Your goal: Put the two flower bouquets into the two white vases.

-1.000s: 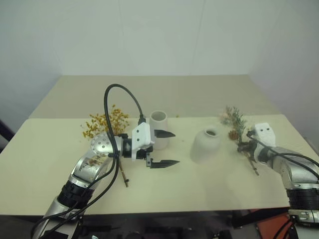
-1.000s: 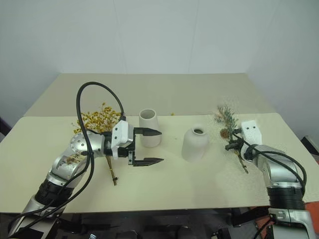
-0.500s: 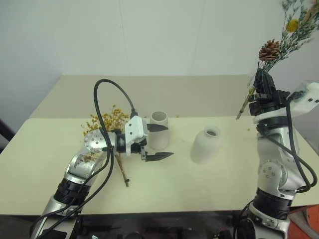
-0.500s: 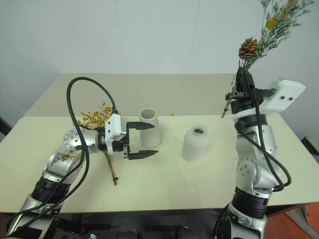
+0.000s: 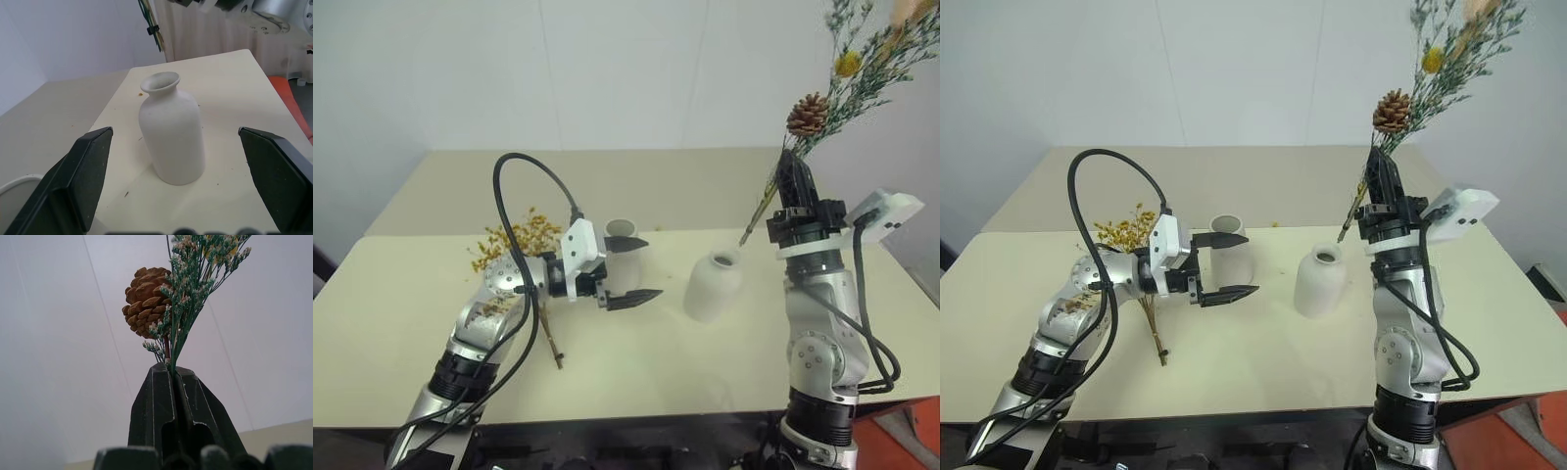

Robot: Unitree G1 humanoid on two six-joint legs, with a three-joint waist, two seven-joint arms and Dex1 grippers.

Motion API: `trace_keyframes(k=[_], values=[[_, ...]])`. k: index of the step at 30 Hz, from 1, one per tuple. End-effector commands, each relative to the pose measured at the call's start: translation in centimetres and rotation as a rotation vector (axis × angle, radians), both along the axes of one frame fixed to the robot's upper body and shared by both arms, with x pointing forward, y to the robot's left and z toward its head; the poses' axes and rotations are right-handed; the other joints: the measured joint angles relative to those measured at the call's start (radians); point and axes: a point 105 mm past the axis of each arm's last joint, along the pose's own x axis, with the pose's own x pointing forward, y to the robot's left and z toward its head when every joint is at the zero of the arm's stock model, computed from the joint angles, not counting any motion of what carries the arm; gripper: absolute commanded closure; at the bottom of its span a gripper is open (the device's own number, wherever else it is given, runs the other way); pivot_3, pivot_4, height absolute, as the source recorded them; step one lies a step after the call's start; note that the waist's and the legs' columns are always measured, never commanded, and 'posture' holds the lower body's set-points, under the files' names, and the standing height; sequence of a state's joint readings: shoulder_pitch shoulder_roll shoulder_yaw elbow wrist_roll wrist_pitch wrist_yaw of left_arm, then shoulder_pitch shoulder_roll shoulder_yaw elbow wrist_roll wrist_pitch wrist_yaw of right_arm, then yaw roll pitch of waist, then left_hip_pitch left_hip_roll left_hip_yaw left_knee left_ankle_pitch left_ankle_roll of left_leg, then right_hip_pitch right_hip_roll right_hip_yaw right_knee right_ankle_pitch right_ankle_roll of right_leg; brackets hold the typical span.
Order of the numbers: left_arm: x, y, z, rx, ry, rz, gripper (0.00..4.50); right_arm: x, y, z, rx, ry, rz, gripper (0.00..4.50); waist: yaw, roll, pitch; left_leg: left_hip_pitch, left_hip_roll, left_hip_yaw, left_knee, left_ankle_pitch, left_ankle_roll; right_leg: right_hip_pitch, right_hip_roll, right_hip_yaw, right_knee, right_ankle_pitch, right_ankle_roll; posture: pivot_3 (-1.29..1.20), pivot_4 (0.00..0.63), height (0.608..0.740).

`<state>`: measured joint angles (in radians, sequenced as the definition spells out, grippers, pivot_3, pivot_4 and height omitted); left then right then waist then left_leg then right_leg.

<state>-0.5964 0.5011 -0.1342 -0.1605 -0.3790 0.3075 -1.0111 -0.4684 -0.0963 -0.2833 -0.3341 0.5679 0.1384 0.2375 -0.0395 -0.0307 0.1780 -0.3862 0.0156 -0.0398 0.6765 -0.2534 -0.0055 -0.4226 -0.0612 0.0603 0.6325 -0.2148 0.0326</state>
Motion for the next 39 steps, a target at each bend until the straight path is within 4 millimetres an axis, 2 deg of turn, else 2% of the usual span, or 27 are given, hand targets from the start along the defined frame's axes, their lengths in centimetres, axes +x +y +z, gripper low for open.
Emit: trace_keyframes(k=[1,9,16,31,35,36,39], values=[[-0.6,-0.2,1.2,-0.016,-0.046,-0.009,0.00,0.0,0.1,0.3,-0.016,-0.050,0.000,4.48,0.000,0.000,0.000,0.000,0.000,0.000,0.000,0.000,0.000,0.000,0.000,0.000,0.000,0.000,0.000,0.00,0.150,0.740],[-0.8,0.2,0.9,0.004,-0.048,0.006,0.00,1.1,1.1,-2.6,-0.059,-0.008,0.021,4.48,-0.003,0.000,0.000,0.000,0.000,0.000,0.000,0.000,0.000,0.000,0.000,0.001,0.000,0.000,0.000,0.00,0.150,0.740],[-0.8,0.4,1.0,0.012,-0.050,0.014,0.00,0.4,2.6,-3.9,-0.111,-0.011,0.025,4.48,-0.003,0.000,0.000,0.001,0.000,0.001,0.000,0.000,0.000,0.000,0.000,0.001,0.000,0.000,0.000,0.00,0.150,0.740],[-0.7,0.1,0.7,0.028,-0.055,-0.003,0.00,-0.8,3.3,-5.5,-0.204,-0.031,-0.058,4.48,-0.004,0.000,0.000,0.001,0.000,0.001,0.000,0.000,0.000,0.000,0.000,0.002,0.001,0.000,0.000,0.00,0.150,0.740],[-0.6,0.0,0.7,0.033,-0.057,-0.008,0.00,-1.0,3.3,-5.7,-0.215,-0.040,-0.059,3.42,-0.004,0.000,0.000,0.001,0.000,0.001,0.000,0.000,0.000,0.000,0.000,0.002,0.001,0.000,0.000,0.00,0.150,0.740],[-0.6,0.0,0.6,0.033,-0.057,-0.009,0.00,-1.0,3.3,-5.7,-0.215,-0.042,-0.063,2.96,-0.004,0.000,0.000,0.001,0.000,0.001,0.000,0.000,0.000,0.000,0.000,0.002,0.001,0.000,0.000,0.00,0.150,0.740],[-0.5,0.0,0.6,0.038,-0.060,-0.012,0.00,-1.4,3.1,-5.6,-0.211,-0.050,-0.070,2.02,-0.003,0.000,0.000,0.001,0.000,0.001,0.000,0.000,0.000,0.000,0.000,0.002,0.001,0.000,0.000,0.00,0.150,0.740]])
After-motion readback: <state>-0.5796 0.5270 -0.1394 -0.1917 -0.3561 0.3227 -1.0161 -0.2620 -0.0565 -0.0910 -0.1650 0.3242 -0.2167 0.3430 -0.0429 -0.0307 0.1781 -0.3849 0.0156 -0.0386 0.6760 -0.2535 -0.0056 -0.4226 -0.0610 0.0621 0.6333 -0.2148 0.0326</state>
